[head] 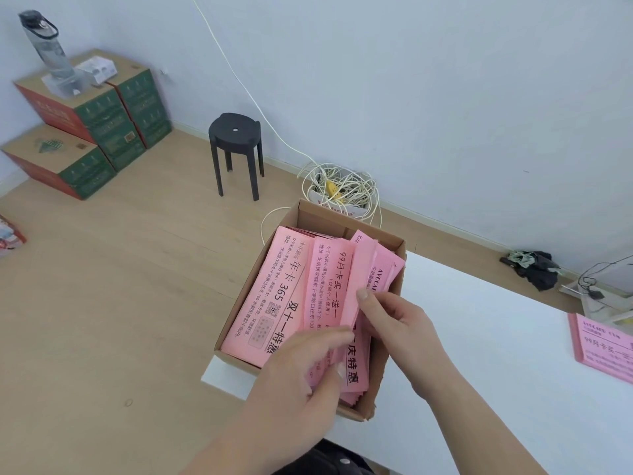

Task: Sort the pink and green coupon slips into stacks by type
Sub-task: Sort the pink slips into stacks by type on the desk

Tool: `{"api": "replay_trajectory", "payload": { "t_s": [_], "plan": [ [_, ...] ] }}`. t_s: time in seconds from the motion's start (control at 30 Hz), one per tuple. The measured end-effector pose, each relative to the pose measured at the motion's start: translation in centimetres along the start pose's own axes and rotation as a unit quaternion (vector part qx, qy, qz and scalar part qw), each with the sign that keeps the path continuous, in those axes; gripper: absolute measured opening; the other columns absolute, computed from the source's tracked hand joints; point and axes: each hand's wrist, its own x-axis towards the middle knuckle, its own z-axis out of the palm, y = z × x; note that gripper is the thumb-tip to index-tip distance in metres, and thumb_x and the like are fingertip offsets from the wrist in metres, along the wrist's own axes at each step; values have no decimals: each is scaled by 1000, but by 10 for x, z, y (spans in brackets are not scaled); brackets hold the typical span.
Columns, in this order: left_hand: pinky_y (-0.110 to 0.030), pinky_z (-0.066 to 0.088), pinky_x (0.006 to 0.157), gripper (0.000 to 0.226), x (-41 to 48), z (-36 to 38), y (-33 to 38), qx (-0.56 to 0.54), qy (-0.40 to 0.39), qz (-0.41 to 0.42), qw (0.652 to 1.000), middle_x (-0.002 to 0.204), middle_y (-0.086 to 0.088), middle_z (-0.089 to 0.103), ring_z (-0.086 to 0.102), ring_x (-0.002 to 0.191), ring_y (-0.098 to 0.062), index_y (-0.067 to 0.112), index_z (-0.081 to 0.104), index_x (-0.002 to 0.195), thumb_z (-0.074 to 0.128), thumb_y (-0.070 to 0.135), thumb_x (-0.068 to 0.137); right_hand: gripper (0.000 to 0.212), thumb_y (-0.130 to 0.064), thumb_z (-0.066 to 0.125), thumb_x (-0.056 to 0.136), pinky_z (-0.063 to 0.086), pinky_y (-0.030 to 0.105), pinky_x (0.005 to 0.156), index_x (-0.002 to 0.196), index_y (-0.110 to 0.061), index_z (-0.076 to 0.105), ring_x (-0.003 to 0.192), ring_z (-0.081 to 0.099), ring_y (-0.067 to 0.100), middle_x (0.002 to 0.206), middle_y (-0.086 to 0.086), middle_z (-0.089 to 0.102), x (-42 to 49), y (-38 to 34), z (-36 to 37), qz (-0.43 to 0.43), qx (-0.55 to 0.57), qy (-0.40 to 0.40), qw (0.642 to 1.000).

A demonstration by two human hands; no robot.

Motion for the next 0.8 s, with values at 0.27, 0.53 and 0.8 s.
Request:
{"api": "replay_trajectory", "payload": {
  "t_s": [0.27, 0.53, 0.8],
  "plan": [
    [-26, 53, 98, 40, 9, -13, -4, -73, 46, -125, 988, 127, 44, 52, 60, 109, 7, 49, 67, 115, 66, 14, 96, 51, -78, 61, 80, 57, 28, 78, 107, -36, 72, 87, 65, -5, 91, -24, 71, 2, 10, 19, -39, -218, 62, 973],
    [-9, 51, 70, 40, 15, -12, -4, -114, 82, -152, 978, 106, 27, 66, 61, 70, 2, 46, 60, 119, 69, 16, 95, 48, -79, 57, 83, 57, 31, 84, 104, -39, 73, 93, 65, -5, 98, -27, 71, 3, 10, 17, -31, -202, 53, 977],
    [-10, 30, 110, 51, 10, -11, -5, 103, 27, -36, 994, 126, 53, 39, 33, 131, 17, 49, 53, 138, 64, 25, 94, 18, -51, 64, 94, 58, 29, 79, 96, -35, 71, 89, 67, -1, 91, -20, 73, 3, 1, 17, -49, -159, 47, 985]
  ]
}}
